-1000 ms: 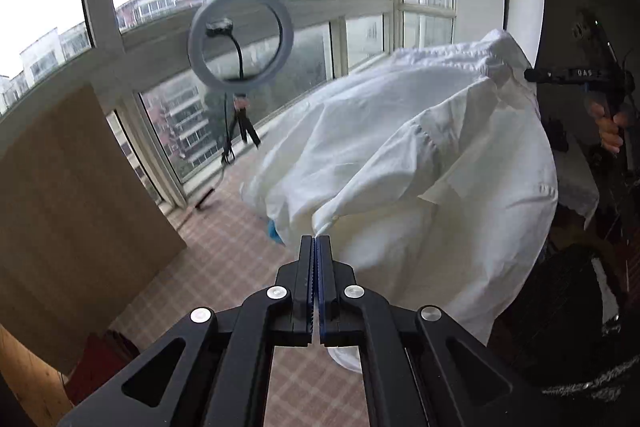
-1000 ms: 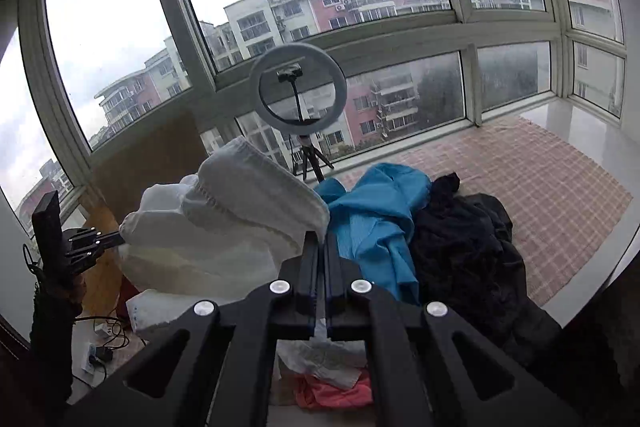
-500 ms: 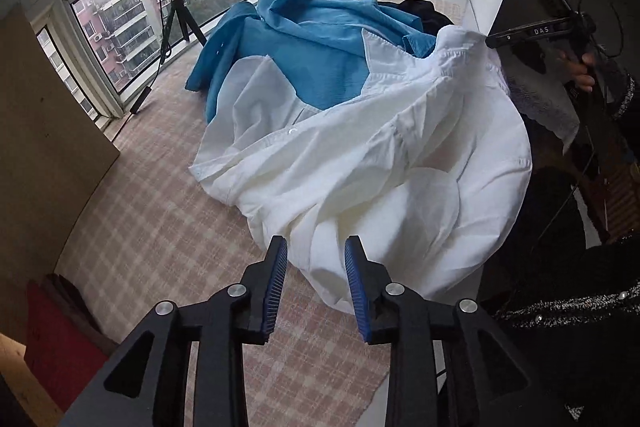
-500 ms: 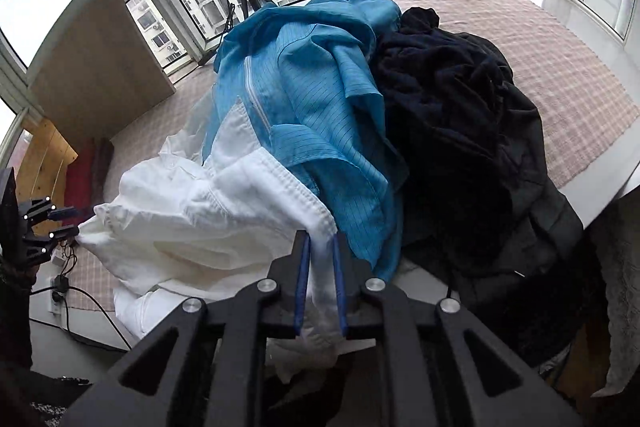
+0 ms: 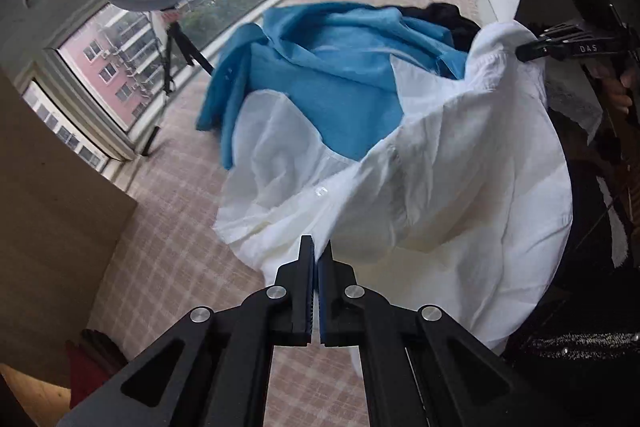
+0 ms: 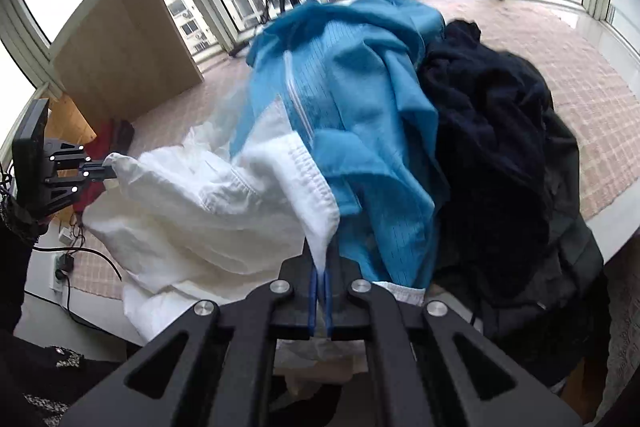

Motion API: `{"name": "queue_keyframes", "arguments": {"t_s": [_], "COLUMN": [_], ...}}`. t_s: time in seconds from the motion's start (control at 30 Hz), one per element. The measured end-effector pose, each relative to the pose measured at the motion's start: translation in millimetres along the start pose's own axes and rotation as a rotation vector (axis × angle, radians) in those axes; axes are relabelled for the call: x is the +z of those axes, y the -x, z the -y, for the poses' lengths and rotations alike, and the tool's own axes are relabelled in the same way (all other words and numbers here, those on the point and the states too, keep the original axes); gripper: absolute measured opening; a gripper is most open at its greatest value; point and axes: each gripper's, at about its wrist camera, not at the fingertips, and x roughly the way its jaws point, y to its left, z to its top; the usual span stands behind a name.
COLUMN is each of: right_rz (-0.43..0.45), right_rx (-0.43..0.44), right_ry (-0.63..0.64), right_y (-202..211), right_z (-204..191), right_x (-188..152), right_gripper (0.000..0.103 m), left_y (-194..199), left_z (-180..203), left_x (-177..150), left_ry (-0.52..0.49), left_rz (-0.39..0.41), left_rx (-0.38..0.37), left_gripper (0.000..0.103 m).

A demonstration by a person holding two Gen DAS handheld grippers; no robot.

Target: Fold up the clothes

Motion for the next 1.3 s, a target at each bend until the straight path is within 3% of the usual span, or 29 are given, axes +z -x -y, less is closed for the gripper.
{"name": "queue_keyframes", "arguments": {"t_s": [0.1,0.17,0.3,0.37,0.5,0.6,0.73,0.9,0.97,1.1,1.3], "right_rz": [0.090,0.134,0.222,0.261,0.281,0.232,0.172,0.108,0.053,-0.048,-0.153], "right_rx": [0.047,0.079,0.142,0.172,0.151,0.119,0.009,-0.004,-0.010,0.009,0.064], "right_ry": [0.006,0.003,-0.002,-0.016,-0.154,-0.219,-0.175,-0.106,-0.053,0.064,0.232], "right_y": [27,41,70,83,97,96,88,73,61,33,4], "right_z": [-20,-31,-55,-63,-26,-3,-1,20,29,40,43], "right_x": [27,44,77,91,82,74,67,69,71,78,80], "right_gripper": [0.002,0.002,0.002,0.002,0.002,0.002,0.002,0.003,0.006,0.028,0.032], "left_y": [83,138,188,164,97,47,-20,-40,-48,-55,-48], "left_z": [-41,-48,-32,-14,26,56,95,108,110,106,105], "left_x": [37,54,58,42,5,-23,-60,-65,-65,-59,-44], "left_ry": [0.031,-0.001,-0.042,-0.034,-0.010,0.009,0.033,0.079,0.138,0.224,0.261], "left_rz": [0.142,0.233,0.319,0.289,0.201,0.134,0.044,0.023,-0.005,-0.027,-0.043], "left_rx": [0.171,0.283,0.331,0.261,0.088,-0.042,-0.215,-0.134,-0.132,-0.067,0.016], "left_gripper": [0.001,0.001,0.001,0.001,0.001,0.003,0.005,0.016,0.008,0.003,0.003]}}
